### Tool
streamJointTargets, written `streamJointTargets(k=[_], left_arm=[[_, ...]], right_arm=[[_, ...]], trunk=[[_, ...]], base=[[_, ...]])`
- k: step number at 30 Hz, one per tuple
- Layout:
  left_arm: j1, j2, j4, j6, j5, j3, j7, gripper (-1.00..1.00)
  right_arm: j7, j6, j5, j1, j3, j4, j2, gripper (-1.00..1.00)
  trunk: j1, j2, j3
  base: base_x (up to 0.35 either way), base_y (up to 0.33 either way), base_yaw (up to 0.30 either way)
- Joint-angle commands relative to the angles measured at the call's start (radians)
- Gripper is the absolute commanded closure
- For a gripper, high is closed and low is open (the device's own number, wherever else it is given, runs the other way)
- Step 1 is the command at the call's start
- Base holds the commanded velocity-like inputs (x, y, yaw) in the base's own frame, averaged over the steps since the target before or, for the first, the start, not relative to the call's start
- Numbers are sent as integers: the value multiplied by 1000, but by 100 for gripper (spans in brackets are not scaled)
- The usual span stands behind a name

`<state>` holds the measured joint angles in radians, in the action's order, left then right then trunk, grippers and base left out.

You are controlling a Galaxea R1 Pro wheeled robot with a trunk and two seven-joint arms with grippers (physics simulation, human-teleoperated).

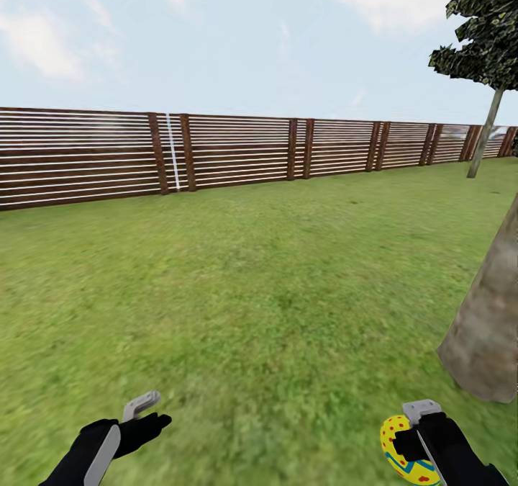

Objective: Take the three Easter eggs out of the wicker basket on the lawn in the garden, then place them on the lawn next to a single tree (choose any tree) so that all three eggs are next to the same tree and none are left in the basket.

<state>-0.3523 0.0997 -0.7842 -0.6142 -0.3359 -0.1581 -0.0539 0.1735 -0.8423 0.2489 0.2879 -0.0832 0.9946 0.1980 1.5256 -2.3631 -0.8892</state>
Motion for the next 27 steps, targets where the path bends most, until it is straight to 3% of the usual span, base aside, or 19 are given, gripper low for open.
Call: streamJointTargets(k=[1,8,14,19,27], left_arm=[[-1,-1,-1,-6,2,-2,-4,-100],[0,0,-1,-7,2,-1,-4,-100],[-1,0,-1,-7,1,-3,-2,-100],[0,0,-1,-6,1,-3,-4,-100],[0,0,0,-7,-2,-4,-3,-100]], right_arm=[[10,-4,10,1,-1,1,0,100],[11,-4,10,1,-1,1,0,100],[9,-4,11,1,0,0,-8,100],[8,-3,12,1,0,-10,-12,100],[6,-2,15,1,0,-31,-12,100]], trunk=[[4,-8,-4],[31,-57,-26],[54,-99,-45],[73,-134,-61],[78,-139,-91]], base=[[1,-223,0],[26,-254,0],[24,-32,0],[270,-101,0],[170,-24,0]])
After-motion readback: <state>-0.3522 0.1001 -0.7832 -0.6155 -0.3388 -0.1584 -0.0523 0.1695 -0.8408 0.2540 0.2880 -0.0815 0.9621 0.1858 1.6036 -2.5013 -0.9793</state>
